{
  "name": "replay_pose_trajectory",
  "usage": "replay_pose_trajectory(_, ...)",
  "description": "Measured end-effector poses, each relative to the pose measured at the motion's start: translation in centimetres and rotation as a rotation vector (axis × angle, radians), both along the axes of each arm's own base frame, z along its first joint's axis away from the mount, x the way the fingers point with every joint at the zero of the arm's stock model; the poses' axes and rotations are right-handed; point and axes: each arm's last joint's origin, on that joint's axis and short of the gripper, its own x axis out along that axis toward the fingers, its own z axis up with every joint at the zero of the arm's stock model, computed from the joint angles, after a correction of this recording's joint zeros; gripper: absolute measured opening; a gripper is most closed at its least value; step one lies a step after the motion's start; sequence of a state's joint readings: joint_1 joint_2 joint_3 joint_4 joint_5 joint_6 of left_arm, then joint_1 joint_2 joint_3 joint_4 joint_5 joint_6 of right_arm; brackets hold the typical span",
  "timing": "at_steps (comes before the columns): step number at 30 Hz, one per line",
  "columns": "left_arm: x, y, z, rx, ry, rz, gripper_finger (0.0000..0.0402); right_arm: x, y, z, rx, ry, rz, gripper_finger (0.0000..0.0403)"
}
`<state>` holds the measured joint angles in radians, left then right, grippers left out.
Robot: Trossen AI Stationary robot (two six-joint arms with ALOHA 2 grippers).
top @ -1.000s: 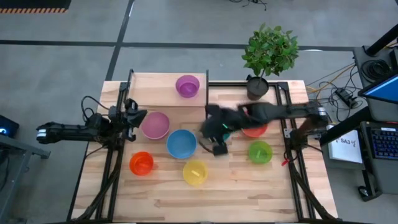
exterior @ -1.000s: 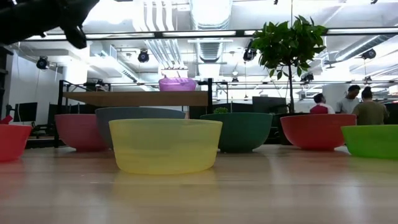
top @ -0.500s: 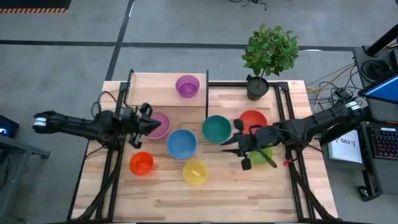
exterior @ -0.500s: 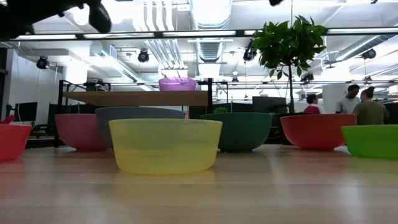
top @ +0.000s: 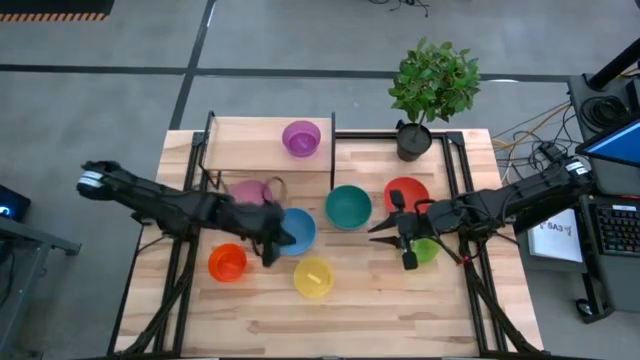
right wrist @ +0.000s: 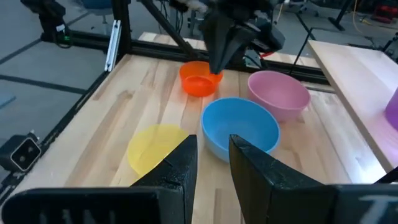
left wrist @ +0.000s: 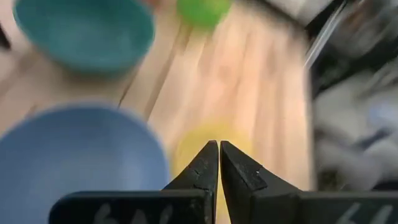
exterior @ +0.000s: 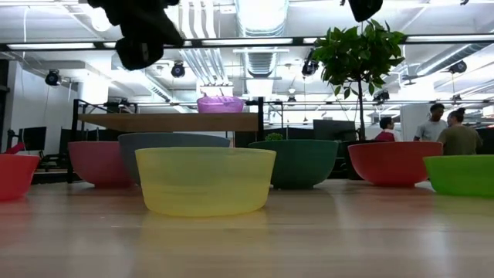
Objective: Place and stack bowls onto a shelf
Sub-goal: Put the blue bowl on the shelf
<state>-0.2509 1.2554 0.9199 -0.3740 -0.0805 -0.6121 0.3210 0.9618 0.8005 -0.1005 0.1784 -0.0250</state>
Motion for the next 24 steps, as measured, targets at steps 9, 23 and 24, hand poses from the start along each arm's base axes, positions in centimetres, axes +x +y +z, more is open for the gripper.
replay_pose_trajectory(9, 2.9, -3.1, -2.5, 0.336, 0.457, -0.369, 0.0003, -0.2, 0.9, -0.9, 0.027, 0.032, 0.029, 0.0081)
replay_pose_trajectory(23, 5.6, -3.5, -3.4, 0.486, 0.595, -0.361, 0.0160, -0.4, 1.2, -0.8, 0.025, 0.026, 0.046, 0.0081)
replay_pose_trajectory(24, 5.5, -3.4, -3.5, 0.499, 0.597, -0.352, 0.0171, -0.4, 1.3, -0.8, 0.024, 0.028, 0.048, 0.0081)
